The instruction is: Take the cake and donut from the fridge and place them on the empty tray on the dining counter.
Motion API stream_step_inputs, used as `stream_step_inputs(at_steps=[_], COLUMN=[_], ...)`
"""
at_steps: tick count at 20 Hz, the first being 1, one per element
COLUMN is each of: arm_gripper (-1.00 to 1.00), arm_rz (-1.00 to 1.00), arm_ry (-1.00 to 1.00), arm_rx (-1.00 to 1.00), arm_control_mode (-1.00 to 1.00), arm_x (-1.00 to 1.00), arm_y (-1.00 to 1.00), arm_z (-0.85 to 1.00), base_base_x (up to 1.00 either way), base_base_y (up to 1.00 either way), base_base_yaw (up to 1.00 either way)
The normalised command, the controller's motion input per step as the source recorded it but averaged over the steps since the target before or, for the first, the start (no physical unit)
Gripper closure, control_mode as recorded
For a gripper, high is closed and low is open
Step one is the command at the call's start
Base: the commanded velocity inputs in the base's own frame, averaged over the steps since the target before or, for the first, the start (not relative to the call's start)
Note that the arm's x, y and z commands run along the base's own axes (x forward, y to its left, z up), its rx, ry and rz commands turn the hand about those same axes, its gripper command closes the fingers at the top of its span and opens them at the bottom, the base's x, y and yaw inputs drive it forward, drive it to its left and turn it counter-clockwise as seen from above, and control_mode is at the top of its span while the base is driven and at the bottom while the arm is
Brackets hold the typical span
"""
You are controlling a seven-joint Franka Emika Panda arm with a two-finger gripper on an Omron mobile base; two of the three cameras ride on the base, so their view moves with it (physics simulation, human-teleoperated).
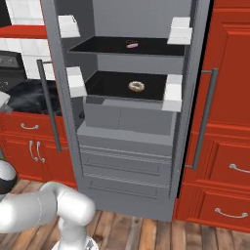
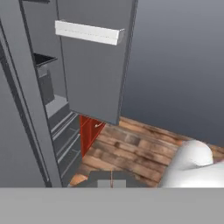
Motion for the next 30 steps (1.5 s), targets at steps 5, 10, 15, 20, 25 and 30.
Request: stream_step_inputs(at_steps=[5, 10, 15, 20, 25, 30], arm_gripper=[1.0, 1.0, 1.0, 1.0, -1.0, -1.0], arm_rz=[0.18, 0.37, 0.56, 0.57, 0.28, -0.02], arm_ry=[0.0, -0.01, -0.09, -0.07, 0.0, 0.0], arm_rx=[0.01, 0.0, 0.0, 0.01, 0.0, 0.0], arm_control_mode=[-1.0, -1.0, -1.0, -1.0, -1.0, -1.0], arm_x=[-0.29, -0.13, -0.14, 0.0, 0.01, 0.07], arm_y=[-0.99, -0.69, -0.68, -0.58, -0.24, 0.03], arm_z=[0.07, 0.0, 0.0, 0.0, 0.0, 0.0], base_base_x=[0.0, 0.0, 0.0, 0.0, 0.0, 0.0], base_base_y=[0.0, 0.0, 0.0, 0.0, 0.0, 0.0], base_base_yaw=[0.0, 0.0, 0.0, 0.0, 0.0, 0.0])
